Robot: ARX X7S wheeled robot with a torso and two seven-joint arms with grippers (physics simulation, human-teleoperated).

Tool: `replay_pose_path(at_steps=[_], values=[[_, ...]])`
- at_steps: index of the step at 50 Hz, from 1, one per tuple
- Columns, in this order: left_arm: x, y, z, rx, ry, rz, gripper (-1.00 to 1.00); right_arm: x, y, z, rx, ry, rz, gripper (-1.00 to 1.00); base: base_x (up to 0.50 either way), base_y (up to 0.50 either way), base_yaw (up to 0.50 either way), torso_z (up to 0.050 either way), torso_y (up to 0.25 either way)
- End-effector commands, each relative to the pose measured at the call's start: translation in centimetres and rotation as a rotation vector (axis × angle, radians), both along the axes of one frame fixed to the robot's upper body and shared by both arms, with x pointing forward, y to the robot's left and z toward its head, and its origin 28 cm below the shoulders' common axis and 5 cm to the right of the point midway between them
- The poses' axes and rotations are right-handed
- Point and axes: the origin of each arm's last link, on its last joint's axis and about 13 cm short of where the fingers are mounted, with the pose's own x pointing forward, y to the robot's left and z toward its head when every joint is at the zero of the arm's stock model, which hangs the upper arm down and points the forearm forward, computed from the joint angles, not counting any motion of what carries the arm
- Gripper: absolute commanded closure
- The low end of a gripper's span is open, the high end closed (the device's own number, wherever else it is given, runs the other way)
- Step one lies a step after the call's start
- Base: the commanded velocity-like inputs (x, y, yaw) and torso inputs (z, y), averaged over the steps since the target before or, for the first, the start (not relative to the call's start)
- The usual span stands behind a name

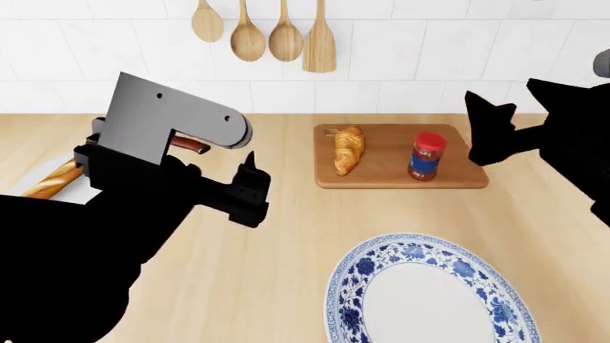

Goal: From the different types of pastries on the counter, select a croissant and place it on the cutting board. Then retrieve a jar of jam from the cabinet and place it alongside the croissant on the cutting board.

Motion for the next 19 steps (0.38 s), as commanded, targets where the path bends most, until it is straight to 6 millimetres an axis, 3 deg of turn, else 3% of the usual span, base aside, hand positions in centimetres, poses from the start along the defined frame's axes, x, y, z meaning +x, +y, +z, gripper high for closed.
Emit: replay_pose_path(at_steps=[1,19], values=[[-0.7,0.0,0.7,0.006,-0.019,-0.005,-1.0,-3.1,-0.9,1.1,0.007,-0.075,-0.015,-1.0,0.0,0.0,0.0,0.0,0.0],[-3.2,1.1,3.4,0.002,-0.095,0.028,-1.0,-7.3,-2.7,2.7,0.031,-0.182,-0.102,-1.0,0.0,0.0,0.0,0.0,0.0]])
